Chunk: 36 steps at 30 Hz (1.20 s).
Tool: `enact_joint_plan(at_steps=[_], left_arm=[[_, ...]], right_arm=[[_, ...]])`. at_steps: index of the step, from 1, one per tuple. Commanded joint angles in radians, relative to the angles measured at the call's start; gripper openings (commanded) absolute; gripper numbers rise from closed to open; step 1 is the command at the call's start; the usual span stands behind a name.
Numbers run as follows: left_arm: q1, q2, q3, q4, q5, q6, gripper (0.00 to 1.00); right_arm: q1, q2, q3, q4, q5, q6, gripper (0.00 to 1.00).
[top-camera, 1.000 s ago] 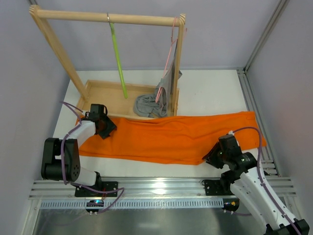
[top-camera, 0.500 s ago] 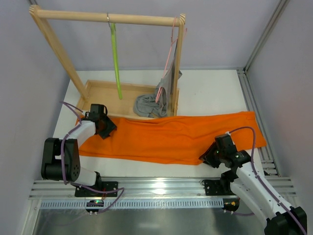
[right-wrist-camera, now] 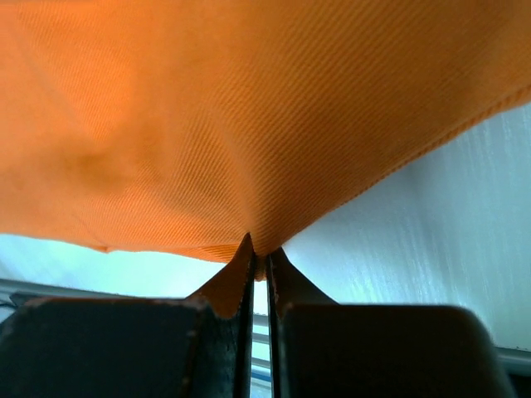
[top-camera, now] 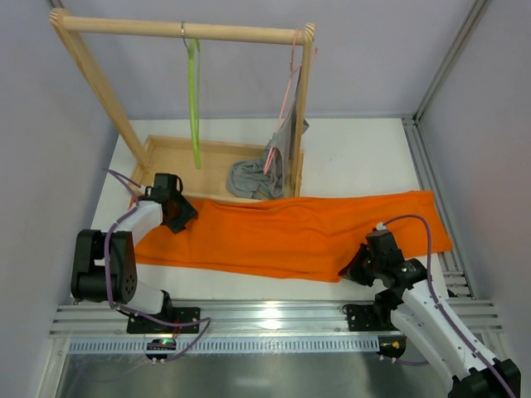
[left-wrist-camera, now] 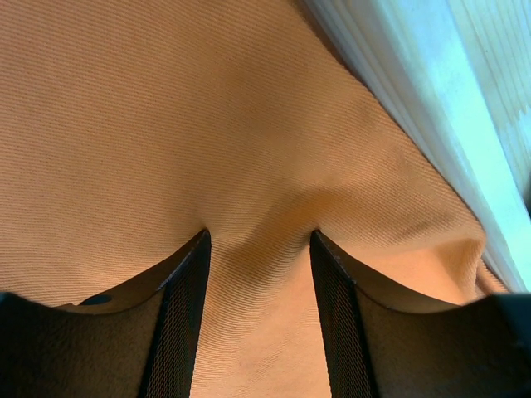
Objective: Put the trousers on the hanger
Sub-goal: Fold the trousers
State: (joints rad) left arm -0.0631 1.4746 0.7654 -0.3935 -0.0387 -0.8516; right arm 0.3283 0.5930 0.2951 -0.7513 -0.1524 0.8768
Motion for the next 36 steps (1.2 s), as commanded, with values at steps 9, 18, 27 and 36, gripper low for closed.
enact_joint_plan(at_steps=[9,18,27,36], left_arm=[[0.006,0.004,0.025,0.028,-0.066,0.034,0.53],[0.005,-0.046,0.026,-0.010,-0.046,0.048,0.54],[0.012,-0.203,0.112,-0.197,-0.119,0.114,0.57],[0.297,-0.329,0.071,-0.306,-0.099,0.212,0.57]], right_arm=[[0.008,-0.280,0.004,-0.160,-0.199,-0.176,0.04],[0.008,-0.236,0.096,-0.217,-0.148,-0.203,0.31],[0.009,-0.002,0.255,0.039,-0.217,-0.173,0.31],[0.274,0.249,0.363,0.347,-0.040,-0.220,0.31]])
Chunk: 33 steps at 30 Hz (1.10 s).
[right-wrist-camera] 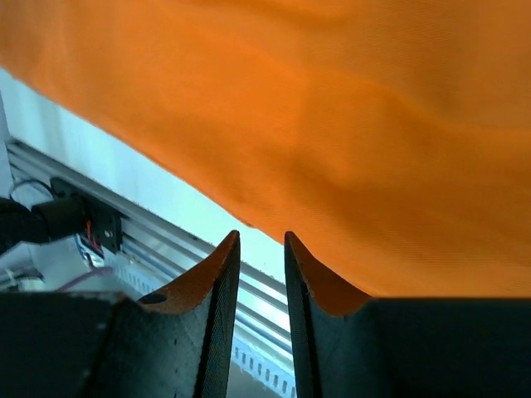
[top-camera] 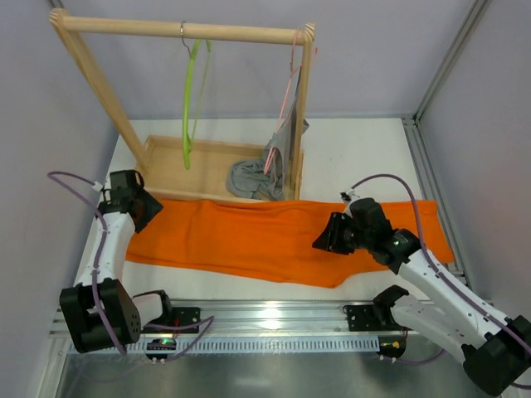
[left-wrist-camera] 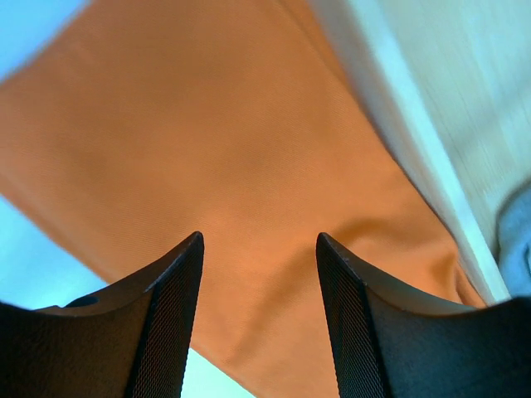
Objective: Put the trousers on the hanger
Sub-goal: Fold the trousers
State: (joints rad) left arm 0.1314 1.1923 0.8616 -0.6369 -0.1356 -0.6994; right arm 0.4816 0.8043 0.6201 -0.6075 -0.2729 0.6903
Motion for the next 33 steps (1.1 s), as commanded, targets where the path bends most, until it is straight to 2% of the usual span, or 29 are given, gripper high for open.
enact_joint_plan(at_steps=[1,2,4,7,12,15,18,21,25,28,33], left_arm=[[0.144,-0.054,-0.041,-0.064,0.017,0.080,0.57],[0.221,-0.059,-0.041,-0.073,0.034,0.084,0.57],[0.275,-0.054,-0.009,-0.099,0.054,0.092,0.56],[0.390,-0.050,0.001,-0.109,0.082,0.090,0.55],[0.536,0.035,0.002,-0.113,0.163,0.110,0.56],[0.559,0.029,-0.021,-0.096,0.145,0.092,0.58],[0.571,-0.026,-0.036,-0.083,0.036,0.066,0.60],[0.589,-0.059,-0.074,-0.041,-0.004,0.034,0.64],[0.654,0.010,-0.078,-0.020,0.054,-0.003,0.67],[0.686,0.082,-0.076,-0.018,0.085,-0.023,0.63],[0.694,0.089,-0.124,0.054,0.105,-0.031,0.49]], right_arm=[[0.167,0.061,0.044,0.233,0.112,-0.049,0.31],[0.222,0.111,0.050,0.258,0.139,-0.063,0.31],[0.370,0.177,0.073,0.336,0.195,-0.121,0.30],[0.516,0.338,0.139,0.365,0.239,-0.199,0.24],[0.652,0.540,0.231,0.405,0.311,-0.345,0.26],[0.672,0.588,0.263,0.419,0.331,-0.391,0.30],[0.675,0.612,0.273,0.448,0.331,-0.405,0.30],[0.675,0.627,0.282,0.453,0.328,-0.426,0.30],[0.675,0.641,0.274,0.451,0.336,-0.452,0.30],[0.675,0.635,0.259,0.450,0.362,-0.457,0.30],[0.673,0.644,0.253,0.449,0.359,-0.454,0.30]])
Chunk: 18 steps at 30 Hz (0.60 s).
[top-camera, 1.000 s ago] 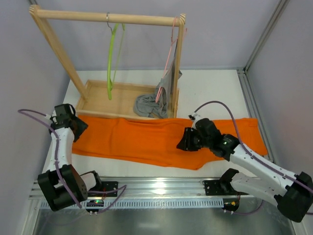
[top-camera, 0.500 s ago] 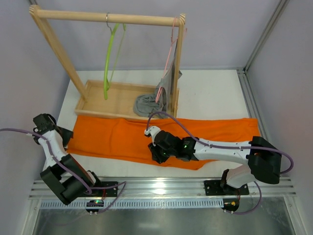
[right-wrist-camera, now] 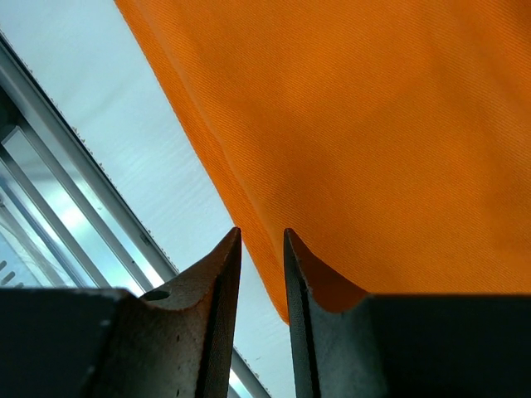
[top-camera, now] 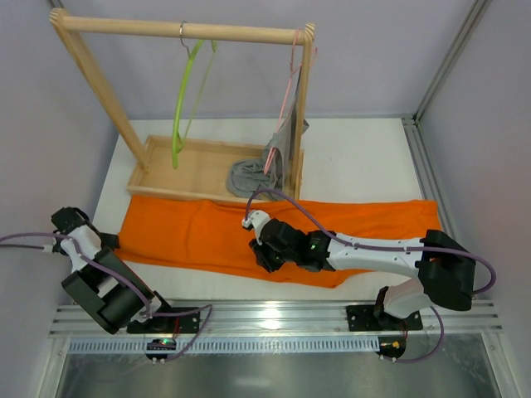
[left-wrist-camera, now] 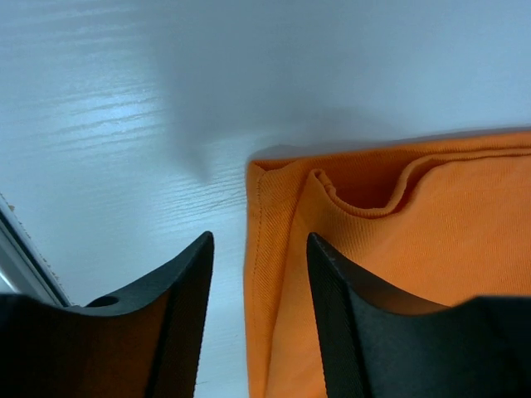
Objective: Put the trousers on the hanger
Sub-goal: Fold the trousers
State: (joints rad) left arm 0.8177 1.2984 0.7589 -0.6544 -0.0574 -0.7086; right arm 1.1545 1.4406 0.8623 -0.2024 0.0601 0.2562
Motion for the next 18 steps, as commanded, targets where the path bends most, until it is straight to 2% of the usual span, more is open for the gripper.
enact_joint_plan(at_steps=[1,3,12,18], left_arm=[[0.008,-0.021,-0.030,0.081,0.033,-0.023,0.46],[0.008,-0.021,-0.047,0.107,0.054,-0.025,0.42],[0.008,0.009,-0.062,0.150,0.103,-0.031,0.43],[0.008,0.055,-0.064,0.176,0.136,-0.034,0.38]], right_arm=[[0.001,0.009,0.011,0.046,0.023,-0.018,0.30],[0.001,0.012,0.009,0.046,0.024,-0.018,0.30],[-0.001,0.009,0.007,0.032,0.041,-0.011,0.30],[0.001,-0.003,-0.006,0.031,0.052,0.005,0.30]])
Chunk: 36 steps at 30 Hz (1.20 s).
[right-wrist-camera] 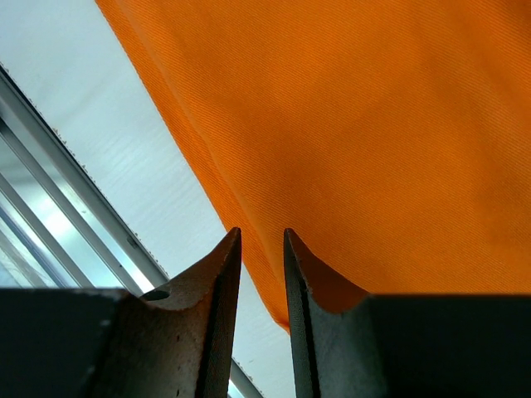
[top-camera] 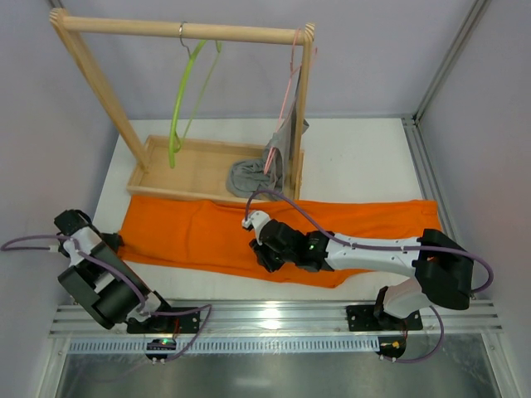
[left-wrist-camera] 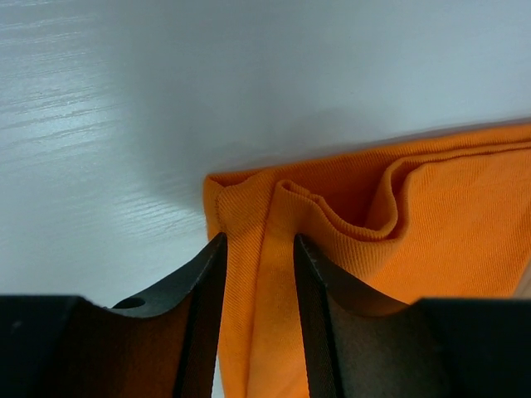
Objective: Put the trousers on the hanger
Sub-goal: Fold the trousers
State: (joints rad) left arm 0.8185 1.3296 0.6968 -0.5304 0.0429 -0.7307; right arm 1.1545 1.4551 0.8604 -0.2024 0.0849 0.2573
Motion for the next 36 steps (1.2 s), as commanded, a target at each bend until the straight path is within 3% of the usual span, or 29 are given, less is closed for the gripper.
enact_joint_plan(at_steps=[1,13,30,36], left_arm=[[0.007,0.026,-0.005,0.059,0.037,-0.012,0.38],[-0.018,0.074,0.000,0.112,0.058,-0.021,0.36],[-0.078,0.036,0.075,0.023,-0.020,-0.012,0.36],[-0.081,0.083,0.056,0.050,-0.018,-0.001,0.26]], right_arm=[[0.001,-0.021,-0.007,0.031,0.030,0.003,0.30],[-0.001,-0.018,-0.011,0.032,0.035,0.011,0.30],[0.001,0.016,-0.009,0.035,0.039,0.013,0.30],[-0.001,0.017,-0.006,0.031,0.047,0.019,0.30]])
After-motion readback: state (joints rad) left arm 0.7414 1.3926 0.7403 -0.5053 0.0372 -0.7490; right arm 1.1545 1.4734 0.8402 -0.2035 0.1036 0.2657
